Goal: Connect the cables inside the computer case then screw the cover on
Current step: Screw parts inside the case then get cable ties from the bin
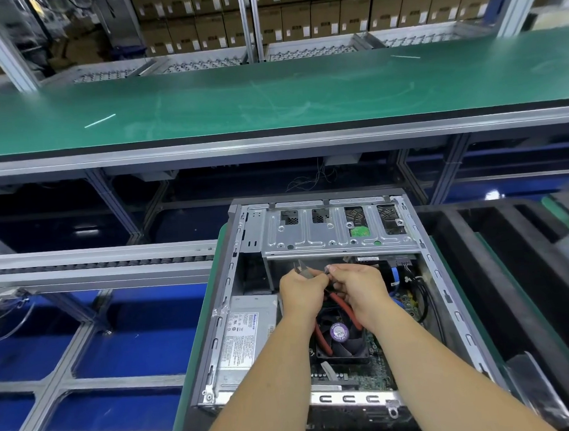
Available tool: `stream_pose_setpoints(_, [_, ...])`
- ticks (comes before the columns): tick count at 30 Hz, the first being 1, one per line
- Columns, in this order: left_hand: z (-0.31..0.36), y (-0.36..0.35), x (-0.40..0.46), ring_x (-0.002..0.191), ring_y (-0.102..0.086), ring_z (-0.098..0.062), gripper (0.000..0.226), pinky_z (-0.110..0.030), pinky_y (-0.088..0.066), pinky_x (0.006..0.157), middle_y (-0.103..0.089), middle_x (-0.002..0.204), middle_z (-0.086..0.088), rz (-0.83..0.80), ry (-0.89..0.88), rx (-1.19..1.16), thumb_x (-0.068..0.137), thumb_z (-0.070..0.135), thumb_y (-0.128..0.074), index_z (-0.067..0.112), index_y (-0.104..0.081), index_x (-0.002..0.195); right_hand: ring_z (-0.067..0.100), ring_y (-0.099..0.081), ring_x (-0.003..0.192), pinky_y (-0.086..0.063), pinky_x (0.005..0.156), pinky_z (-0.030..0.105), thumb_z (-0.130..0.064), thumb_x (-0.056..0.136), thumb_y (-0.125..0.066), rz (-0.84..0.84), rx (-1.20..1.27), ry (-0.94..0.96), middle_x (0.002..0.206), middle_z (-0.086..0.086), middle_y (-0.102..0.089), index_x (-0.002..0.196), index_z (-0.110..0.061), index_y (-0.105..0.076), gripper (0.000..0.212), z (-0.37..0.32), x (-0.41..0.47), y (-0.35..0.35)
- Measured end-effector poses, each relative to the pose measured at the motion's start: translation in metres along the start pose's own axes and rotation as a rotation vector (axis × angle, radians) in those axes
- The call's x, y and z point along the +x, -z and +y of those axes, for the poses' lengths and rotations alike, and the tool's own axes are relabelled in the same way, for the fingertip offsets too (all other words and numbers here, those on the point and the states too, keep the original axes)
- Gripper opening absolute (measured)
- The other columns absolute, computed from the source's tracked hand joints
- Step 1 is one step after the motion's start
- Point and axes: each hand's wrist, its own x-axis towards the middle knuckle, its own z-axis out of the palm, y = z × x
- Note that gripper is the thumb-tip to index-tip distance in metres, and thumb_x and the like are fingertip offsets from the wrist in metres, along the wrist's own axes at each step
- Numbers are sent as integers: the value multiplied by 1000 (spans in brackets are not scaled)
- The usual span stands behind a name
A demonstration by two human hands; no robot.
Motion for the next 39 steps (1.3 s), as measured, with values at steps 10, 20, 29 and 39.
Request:
stream_pose_setpoints(10, [3, -1, -2, 63, -63, -15, 11, -23, -49, 59, -70, 67, -2, 19, 25, -23, 73, 6, -74, 16, -70, 69, 18, -58, 76, -50, 71, 30, -4, 91, -70, 22, 37, 28, 77, 7, -72, 89, -5, -75, 6, -1, -4, -1])
stream_pose_setpoints(20, [2, -1, 0, 63, -61, -13, 6, -21, -46, 57, -69, 68, -1, 3, 28, 3, 75, 9, -74, 13, -70, 74, 14, -56, 66, -51, 66, 27, -6, 88, -74, 11, 76, -11, 72, 4, -72, 90, -6, -77, 3, -3, -4, 0])
stream_pose_setpoints(29, [3, 0, 0, 59, -60, -7, 4, -13, -41, 46, -68, 66, 1, -4, 35, 6, 75, 9, -74, 12, -72, 76, 14, -58, 66, -52, 67, 28, -5, 87, -76, 19, 63, -36, 73, 5, -74, 91, -6, -77, 4, -2, -2, 1])
stream_pose_setpoints(39, [1, -1, 0, 68, -63, -15, 10, -20, -50, 58, -73, 80, -11, -19, 19, -8, 77, 4, -70, 2, -73, 86, 14, -57, 64, -51, 61, 26, -2, 87, -75, 27, 3, -30, 73, 7, -72, 90, -7, -76, 7, -1, 0, -1])
